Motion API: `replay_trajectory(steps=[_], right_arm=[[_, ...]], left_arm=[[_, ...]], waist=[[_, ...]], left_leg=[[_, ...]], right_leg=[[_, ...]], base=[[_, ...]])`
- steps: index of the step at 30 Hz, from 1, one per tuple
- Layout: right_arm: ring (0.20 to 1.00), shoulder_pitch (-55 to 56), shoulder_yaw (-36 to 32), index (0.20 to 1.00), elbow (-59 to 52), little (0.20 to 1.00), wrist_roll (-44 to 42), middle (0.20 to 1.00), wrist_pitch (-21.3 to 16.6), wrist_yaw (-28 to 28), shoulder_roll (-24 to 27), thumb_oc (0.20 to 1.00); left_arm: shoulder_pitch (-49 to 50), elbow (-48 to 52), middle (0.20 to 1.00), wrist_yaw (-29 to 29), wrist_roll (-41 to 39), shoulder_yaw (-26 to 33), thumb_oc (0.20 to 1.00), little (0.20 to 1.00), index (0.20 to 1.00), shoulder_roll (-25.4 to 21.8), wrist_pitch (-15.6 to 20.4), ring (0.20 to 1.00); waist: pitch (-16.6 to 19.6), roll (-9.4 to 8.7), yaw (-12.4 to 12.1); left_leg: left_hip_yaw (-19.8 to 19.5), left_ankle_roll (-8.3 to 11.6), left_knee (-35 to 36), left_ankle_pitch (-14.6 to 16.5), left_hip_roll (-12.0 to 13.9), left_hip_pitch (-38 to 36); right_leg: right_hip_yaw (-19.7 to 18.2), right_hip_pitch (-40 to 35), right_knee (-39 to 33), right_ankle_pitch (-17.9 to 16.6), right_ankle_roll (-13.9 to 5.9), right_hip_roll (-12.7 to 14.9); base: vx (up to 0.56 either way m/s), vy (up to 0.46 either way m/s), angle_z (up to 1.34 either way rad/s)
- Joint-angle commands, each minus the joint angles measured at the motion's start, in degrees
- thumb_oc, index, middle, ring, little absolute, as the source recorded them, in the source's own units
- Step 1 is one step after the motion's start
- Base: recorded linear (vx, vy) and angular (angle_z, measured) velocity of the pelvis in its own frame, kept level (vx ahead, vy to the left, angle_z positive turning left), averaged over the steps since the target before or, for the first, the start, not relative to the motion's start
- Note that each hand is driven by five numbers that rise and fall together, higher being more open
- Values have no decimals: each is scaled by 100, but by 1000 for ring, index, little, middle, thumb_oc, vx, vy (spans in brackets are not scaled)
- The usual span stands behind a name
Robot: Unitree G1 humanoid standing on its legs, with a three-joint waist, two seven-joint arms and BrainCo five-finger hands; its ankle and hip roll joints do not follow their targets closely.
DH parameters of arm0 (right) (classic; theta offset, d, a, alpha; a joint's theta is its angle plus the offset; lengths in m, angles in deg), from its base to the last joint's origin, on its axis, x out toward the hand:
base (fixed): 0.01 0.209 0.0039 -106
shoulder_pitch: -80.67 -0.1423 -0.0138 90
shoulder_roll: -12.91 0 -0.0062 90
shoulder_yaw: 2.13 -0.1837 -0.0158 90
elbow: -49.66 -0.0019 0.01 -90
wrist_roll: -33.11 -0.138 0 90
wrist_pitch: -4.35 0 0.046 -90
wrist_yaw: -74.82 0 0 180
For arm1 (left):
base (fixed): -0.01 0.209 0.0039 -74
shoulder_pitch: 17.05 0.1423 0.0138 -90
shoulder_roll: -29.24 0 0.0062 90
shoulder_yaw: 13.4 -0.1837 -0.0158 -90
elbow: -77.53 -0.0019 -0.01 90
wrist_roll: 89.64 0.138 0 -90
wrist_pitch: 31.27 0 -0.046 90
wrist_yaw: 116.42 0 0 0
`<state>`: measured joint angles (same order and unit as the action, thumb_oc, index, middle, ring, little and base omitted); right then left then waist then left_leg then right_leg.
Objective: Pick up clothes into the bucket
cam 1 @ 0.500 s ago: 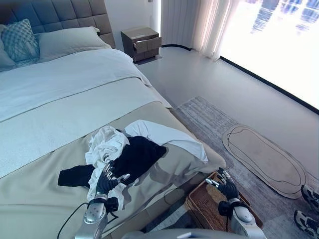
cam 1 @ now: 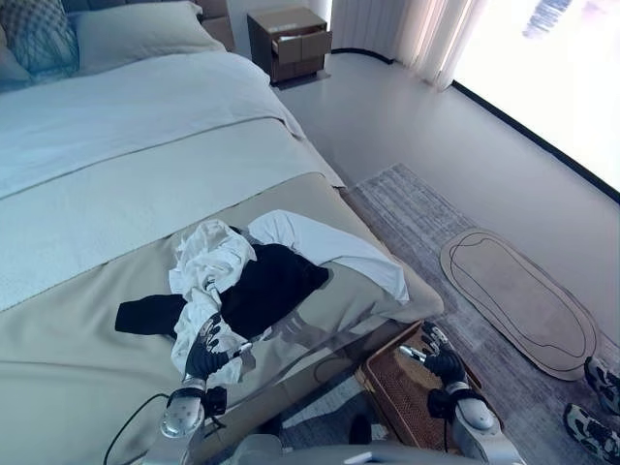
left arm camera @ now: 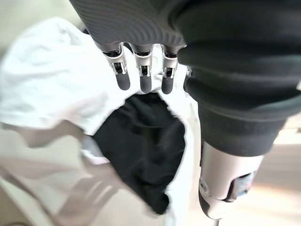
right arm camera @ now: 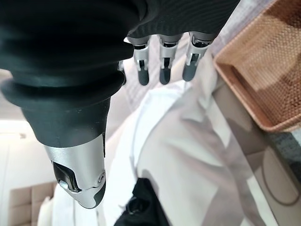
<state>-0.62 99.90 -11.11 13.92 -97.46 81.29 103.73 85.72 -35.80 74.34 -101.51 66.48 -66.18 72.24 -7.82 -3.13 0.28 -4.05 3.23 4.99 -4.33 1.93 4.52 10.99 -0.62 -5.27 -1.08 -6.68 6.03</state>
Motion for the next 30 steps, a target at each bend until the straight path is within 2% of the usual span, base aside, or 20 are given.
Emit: replay_trajectory(steps=[1,8,11,13,15,16,22,30], right_arm=[[1000,-440,33,1000,-401,1000,5,1000,-245,42,118,1000],[1000,-844,160,1000,-404,1000,19,1000,-320,97,196,1000],[1000,-1157,271,1000,-506,1000,74,1000,-381,159,271,1000],[1000,-1209,291,1000,-536,1000,81,1000,-396,183,293,1000],[1000,-1491,385,1000,-518,1000,106,1000,-437,267,360,1000],[1000,-1492,384,1000,-517,1000,106,1000,-437,267,360,1000],[1000,-1904,424,1000,-559,1000,84,1000,-560,440,518,1000],[1000,-2201,456,1000,-650,1000,106,1000,-650,576,558,1000]], left_arm=[[-551,265,1000,253,445,65,1000,1000,1000,-318,195,1000],[-1120,89,1000,730,1098,57,1000,1000,1000,-493,207,1000],[-1676,-140,1000,1184,1847,50,1000,1000,1000,-701,132,1000],[-1806,-143,1000,1284,1928,64,1000,1000,1000,-743,95,1000],[-2428,-510,1000,1788,2397,-17,1000,1000,1000,-894,-25,1000],[-2431,-512,1000,1789,2397,-19,1000,1000,1000,-894,-24,1000],[-3799,-1167,1000,2623,3190,-365,1000,1000,1000,-1231,-523,1000],[-4706,-1641,1000,3022,3858,-647,1000,1000,1000,-1627,-1048,1000]], waist=[[-434,-249,-190],[-804,-307,-200],[-1123,-364,-174],[-1184,-370,-165],[-1339,-408,-96],[-1334,-408,-97],[-1526,-415,145],[-1651,-426,308]], left_leg=[[123,-76,-285,300,96,28],[170,-99,-795,407,24,620],[298,-146,-1201,509,6,1106],[319,-145,-1302,528,-4,1221],[382,-143,-1683,618,-15,1675],[382,-143,-1690,620,-15,1685],[397,-113,-2310,757,0,2619],[441,-129,-2596,802,43,3212]], right_leg=[[86,248,321,-221,-239,411],[24,724,574,-268,-251,530],[-146,1334,1037,-253,-251,619],[-179,1445,1109,-248,-245,629],[-302,1900,1359,-230,-235,649],[-303,1910,1363,-229,-235,649],[-420,2797,1824,-173,-212,664],[-505,3422,2001,-222,-229,650]], base=[[-69,26,9],[-97,36,4],[-159,89,-14],[-111,58,-21],[-128,72,-22],[-82,40,-22],[-73,31,-4],[-36,34,-2]])
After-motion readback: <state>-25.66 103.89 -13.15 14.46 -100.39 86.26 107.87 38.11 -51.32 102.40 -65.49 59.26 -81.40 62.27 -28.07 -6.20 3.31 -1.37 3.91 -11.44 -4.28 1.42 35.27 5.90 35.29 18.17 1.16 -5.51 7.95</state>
